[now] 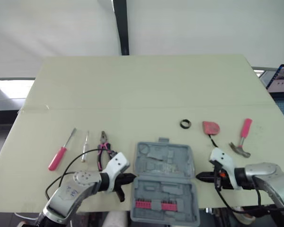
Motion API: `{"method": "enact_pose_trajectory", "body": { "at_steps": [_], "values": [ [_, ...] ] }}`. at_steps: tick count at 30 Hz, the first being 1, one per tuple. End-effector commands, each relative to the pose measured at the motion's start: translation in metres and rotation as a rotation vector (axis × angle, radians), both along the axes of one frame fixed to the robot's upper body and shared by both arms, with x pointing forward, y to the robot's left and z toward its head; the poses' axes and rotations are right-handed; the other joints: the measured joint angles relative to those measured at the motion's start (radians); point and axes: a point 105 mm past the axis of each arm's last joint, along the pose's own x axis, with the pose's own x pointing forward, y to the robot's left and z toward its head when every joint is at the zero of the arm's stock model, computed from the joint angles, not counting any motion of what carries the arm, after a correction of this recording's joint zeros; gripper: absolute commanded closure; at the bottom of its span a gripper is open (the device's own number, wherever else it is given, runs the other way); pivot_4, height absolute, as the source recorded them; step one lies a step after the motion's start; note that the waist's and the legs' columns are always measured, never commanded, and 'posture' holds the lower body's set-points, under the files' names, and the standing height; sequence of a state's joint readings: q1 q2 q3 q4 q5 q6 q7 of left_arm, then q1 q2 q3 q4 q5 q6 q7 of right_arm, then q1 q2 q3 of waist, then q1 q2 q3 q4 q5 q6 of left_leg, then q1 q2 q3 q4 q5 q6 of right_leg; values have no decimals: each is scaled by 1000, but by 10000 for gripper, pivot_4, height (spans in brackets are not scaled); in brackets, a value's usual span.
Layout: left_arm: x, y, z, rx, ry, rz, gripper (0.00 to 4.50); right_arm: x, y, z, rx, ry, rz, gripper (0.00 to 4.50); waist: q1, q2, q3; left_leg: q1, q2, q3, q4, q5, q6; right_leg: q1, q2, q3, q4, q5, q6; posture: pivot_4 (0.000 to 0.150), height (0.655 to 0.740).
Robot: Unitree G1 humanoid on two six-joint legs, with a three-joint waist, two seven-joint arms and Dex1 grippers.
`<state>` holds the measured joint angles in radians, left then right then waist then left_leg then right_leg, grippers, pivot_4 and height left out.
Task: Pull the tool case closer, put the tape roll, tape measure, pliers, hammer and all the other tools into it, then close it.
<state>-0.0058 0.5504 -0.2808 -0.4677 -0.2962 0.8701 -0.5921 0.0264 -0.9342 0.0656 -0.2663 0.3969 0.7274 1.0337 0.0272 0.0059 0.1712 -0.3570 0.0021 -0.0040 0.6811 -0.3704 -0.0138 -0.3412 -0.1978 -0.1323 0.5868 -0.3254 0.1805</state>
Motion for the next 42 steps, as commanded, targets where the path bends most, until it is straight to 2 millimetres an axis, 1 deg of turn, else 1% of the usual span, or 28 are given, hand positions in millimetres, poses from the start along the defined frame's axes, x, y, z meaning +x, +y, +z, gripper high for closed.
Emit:
{"method": "enact_pose_trajectory", "body": {
  "at_steps": [1, 17, 34, 38, 42],
  "values": [
    [-7, -6, 1, -22, 1, -27, 44845, -3, 6, 4, 16, -2, 27, 44509, 0, 0, 0, 0, 0, 0, 0, 0, 0, 0, 0, 0, 0, 0, 0, 1500, 7400],
    [-12, -8, 1, -28, 14, -35, 44845, -5, 16, 6, 27, 6, 56, 44509, 0, 0, 0, 0, 0, 0, 0, 0, 0, 0, 0, 0, 0, 0, 0, 1500, 7400],
    [-16, -6, 1, -27, 41, -45, 44845, -7, 18, 6, 32, 18, 57, 44509, 0, 0, 0, 0, 0, 0, 0, 0, 0, 0, 0, 0, 0, 0, 0, 1500, 7400],
    [-12, 3, 4, -16, 21, -9, 44845, -5, 15, 5, 19, 6, 43, 44509, 0, 0, 0, 0, 0, 0, 0, 0, 0, 0, 0, 0, 0, 0, 0, 1500, 7400],
    [-10, 23, 15, -5, -34, 37, 44845, -2, 2, 8, -3, -11, 3, 44509, -1, 0, 0, 0, 0, 0, 0, 0, 0, 0, 0, 0, 0, 0, 0, 1500, 7400]
  ]
}}
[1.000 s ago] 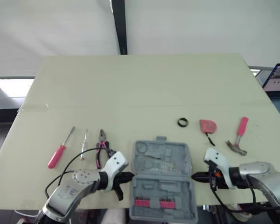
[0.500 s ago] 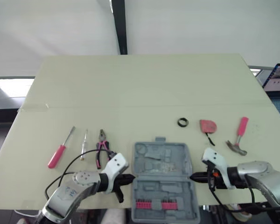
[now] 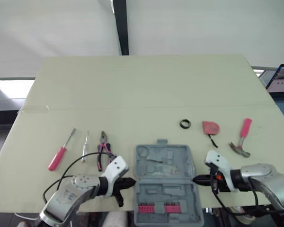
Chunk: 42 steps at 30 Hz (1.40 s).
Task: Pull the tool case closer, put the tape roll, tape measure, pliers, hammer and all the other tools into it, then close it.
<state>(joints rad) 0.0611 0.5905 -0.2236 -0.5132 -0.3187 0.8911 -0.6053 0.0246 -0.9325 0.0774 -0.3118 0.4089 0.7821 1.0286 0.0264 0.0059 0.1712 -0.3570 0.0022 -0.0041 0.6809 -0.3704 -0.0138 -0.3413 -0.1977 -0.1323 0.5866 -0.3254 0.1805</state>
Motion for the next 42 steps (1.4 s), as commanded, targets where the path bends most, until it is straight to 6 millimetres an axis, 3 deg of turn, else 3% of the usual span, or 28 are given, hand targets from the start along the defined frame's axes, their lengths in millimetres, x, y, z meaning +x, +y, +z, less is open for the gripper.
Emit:
{"method": "enact_pose_trajectory", "body": {
  "at_steps": [1, 5, 11, 16, 20, 22, 25, 30, 31, 32, 33, 38, 40, 42],
  "values": [
    [0, 12, 21, -23, -91, 12, 44845, 4, -11, 10, -13, -47, -23, 44509, 0, 0, 0, 0, 0, 0, 0, 0, 0, 0, 0, 0, 0, 0, 0, 1500, 7400],
    [-5, 21, 59, -121, -279, 15, 44845, 5, -31, 23, -25, -84, -87, 44509, 3, 0, 0, -1, 0, 0, 0, 0, 0, 0, 0, 0, -1, 0, 0, 1500, 7400],
    [-29, 48, 85, -169, -392, 77, 44845, -6, -61, 43, -10, -120, -196, 44509, 3, 0, 0, -1, 0, 0, 0, 0, 0, 1, 0, 0, -2, 0, 0, 1500, 7400],
    [-46, 78, 76, -120, -385, 191, 44845, -20, -84, 52, 20, -130, -296, 44509, 5, 0, 0, 0, 0, 1, 0, -1, 1, 2, 0, 0, -3, 0, 0, 1500, 7400],
    [-57, 89, 66, -117, -351, 230, 44845, -33, -90, 53, 95, -104, -321, 44509, 8, -1, 1, 0, 0, 1, 0, -1, 1, 2, 0, 0, -4, 0, 0, 1500, 7400],
    [-60, 91, 64, -122, -342, 245, 45000, -40, -92, 51, 117, -78, -323, 39163, 10, -1, 1, 0, 0, 1, 0, -2, 1, 2, 0, 0, -4, 0, 0, 1500, 7400],
    [-64, 94, 62, -113, -340, 248, 36534, -49, -97, 46, 137, -48, -340, 27002, 12, -1, 1, 0, 0, 1, 0, -2, 2, 2, 0, 0, -4, 0, 0, 1500, 7400],
    [-72, 99, 53, -78, -314, 223, 11791, -56, -115, 29, 123, -42, -364, 2034, 11, -1, 1, 0, 0, 2, 0, -2, 2, 3, 0, 0, -4, 0, 0, 1500, 7400],
    [-72, 100, 52, -72, -312, 218, 6959, -56, -118, 26, 122, -42, -364, 0, 11, -1, 1, 1, 0, 2, 0, -2, 2, 3, 0, 0, -4, 0, 0, 1500, 7400],
    [-71, 100, 52, -70, -314, 216, 1725, -56, -120, 24, 121, -42, -363, 0, 10, -1, 1, 1, 0, 2, 0, -2, 2, 3, 0, 0, -4, 0, 0, 1500, 7400],
    [-71, 100, 52, -69, -318, 217, 775, -56, -122, 22, 120, -43, -362, 0, 10, -1, 1, 1, 0, 2, 0, -2, 2, 3, 0, 0, -4, 0, 0, 1500, 7400],
    [-67, 92, 58, -87, -376, 190, 775, -52, -133, 13, 53, -108, -326, 0, 1, -1, 1, 1, 1, 2, 0, -2, 2, 3, 0, 0, -5, 0, 0, 1500, 7400],
    [-64, 82, 69, -133, -436, 150, 775, -50, -134, 13, 19, -115, -277, 0, 1, -1, 1, 1, 1, 2, 0, -2, 2, 3, 0, 0, -5, 0, 0, 1500, 7400],
    [-52, 70, 85, -170, -563, 119, 775, -33, -125, 26, -15, -165, -199, 0, -1, 0, 0, 1, 1, 2, 0, -2, 2, 4, 0, 0, -5, 0, 0, 1500, 7400]
  ]
}}
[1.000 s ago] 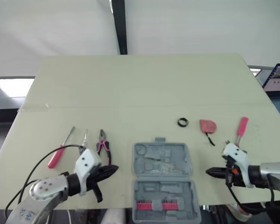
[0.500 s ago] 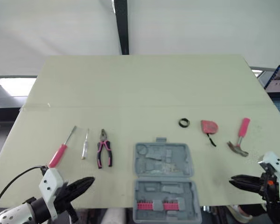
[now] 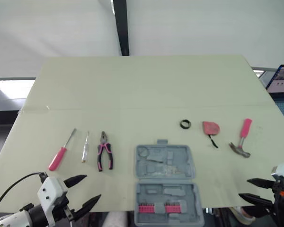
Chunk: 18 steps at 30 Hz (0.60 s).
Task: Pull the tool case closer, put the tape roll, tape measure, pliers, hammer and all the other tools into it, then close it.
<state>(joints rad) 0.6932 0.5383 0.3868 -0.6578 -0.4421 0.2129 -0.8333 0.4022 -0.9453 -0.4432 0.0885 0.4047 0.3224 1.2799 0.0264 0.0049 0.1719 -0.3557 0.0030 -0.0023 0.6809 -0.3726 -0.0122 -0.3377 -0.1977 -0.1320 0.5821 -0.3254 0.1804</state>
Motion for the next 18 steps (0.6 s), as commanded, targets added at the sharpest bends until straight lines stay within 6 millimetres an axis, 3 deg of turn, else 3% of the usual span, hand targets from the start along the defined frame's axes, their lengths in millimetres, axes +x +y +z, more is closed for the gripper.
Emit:
{"method": "enact_pose_trajectory", "body": {
  "at_steps": [1, 8, 12, 18],
  "values": [
    [14, -22, 27, -42, -204, -63, 775, 24, 12, 22, -77, -75, 125, 0, -2, 2, 0, 0, 0, 0, 0, 0, 0, 0, 0, 0, 0, 0, 0, 1500, 7400],
    [13, -38, 24, -80, -233, -86, 775, 57, 33, 37, -146, -111, 196, 0, 1, 3, -1, 0, 2, 1, 0, -1, -1, 0, 2, -1, 0, 0, 0, 1500, 7400],
    [15, -40, 21, -91, -231, -65, 775, 92, 75, 72, -199, -201, 355, 0, -6, 3, -1, 0, 2, 2, 3, -1, -1, 0, 2, 1, 1, 0, 0, 1500, 7400],
    [21, -36, 20, -129, -226, 14, 775, 143, 113, 97, -286, -303, 427, 0, -1, 4, -1, 0, 9, 2, 2, -3, -4, -2, 8, 0, 0, 0, -1, 1500, 7400]
  ]
}}
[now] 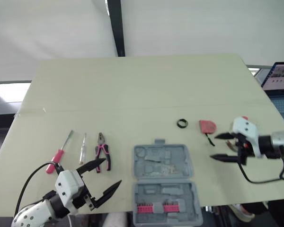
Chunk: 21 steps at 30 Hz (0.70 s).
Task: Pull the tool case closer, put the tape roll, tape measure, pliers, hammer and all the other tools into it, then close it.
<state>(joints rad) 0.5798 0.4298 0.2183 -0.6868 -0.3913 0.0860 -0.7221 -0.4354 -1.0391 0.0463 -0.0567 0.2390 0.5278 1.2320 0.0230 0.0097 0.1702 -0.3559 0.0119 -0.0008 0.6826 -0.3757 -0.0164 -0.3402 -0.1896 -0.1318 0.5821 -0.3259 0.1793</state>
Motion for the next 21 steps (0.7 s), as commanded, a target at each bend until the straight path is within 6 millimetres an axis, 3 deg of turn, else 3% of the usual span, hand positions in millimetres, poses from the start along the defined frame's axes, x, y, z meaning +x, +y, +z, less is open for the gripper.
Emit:
{"method": "enact_pose_trajectory", "body": {
  "at_steps": [1, 4, 9, 21],
  "values": [
    [1, 2, 1, -20, -1, 34, 775, 18, 13, -3, -25, 2, -4, 0, 1, -1, 0, -1, 0, 0, 0, 0, 0, 0, 0, 0, 0, 0, 0, 1500, 7400],
    [3, 4, 1, -29, 2, 56, 775, 43, 28, -3, -11, -6, -40, 0, -2, -1, 1, -2, 0, 1, 1, 0, 0, -1, 0, 0, 0, 0, 0, 1500, 7400],
    [5, 9, 0, -19, 6, 88, 775, 59, 44, -13, 0, 10, -42, 0, -2, -1, 1, -2, 1, 1, 2, 0, 0, -2, 1, 0, 1, 0, 0, 1500, 7400],
    [1, 5, -5, -6, 18, 94, 775, 68, 51, -34, -12, 32, -54, 0, -3, -1, 1, -2, 2, 2, 2, 0, 0, -3, 2, 1, 1, 0, 0, 1500, 7400]
  ]
}}
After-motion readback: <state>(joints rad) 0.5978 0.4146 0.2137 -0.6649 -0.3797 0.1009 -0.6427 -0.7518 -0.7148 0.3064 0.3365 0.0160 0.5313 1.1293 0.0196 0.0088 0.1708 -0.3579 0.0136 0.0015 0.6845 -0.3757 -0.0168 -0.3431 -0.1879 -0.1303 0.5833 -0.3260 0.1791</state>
